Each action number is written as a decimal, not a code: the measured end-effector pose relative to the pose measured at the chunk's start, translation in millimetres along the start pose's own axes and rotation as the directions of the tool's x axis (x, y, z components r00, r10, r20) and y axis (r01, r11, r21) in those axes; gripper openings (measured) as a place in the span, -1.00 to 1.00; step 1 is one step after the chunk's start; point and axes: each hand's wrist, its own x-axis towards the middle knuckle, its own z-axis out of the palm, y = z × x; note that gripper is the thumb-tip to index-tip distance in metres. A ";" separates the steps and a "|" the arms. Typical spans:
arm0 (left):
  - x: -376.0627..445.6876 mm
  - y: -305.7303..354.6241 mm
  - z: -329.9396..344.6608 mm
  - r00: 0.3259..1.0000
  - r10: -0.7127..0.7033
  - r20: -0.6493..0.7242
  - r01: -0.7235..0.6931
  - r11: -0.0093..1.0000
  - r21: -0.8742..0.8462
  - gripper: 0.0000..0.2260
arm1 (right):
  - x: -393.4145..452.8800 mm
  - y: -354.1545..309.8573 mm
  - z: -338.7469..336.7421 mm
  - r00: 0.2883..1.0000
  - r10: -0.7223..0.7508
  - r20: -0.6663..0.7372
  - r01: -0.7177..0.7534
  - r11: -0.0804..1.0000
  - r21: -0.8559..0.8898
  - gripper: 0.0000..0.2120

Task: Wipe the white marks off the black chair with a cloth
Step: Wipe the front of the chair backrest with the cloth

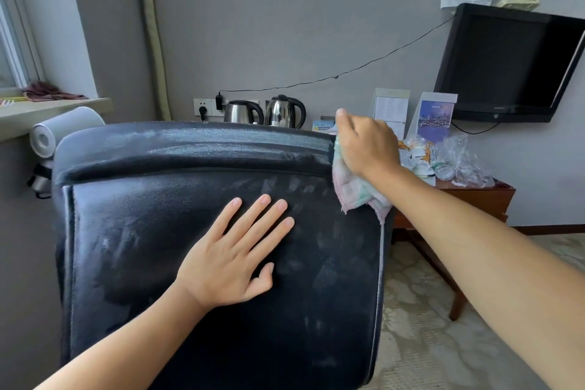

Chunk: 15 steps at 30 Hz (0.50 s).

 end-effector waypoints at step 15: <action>-6.7 -4.6 5.3 1.000 -0.016 -0.004 0.016 1.000 0.006 -0.30 | 9.4 -65.2 29.9 0.996 -0.078 -0.040 0.072 0.989 -0.128 -0.41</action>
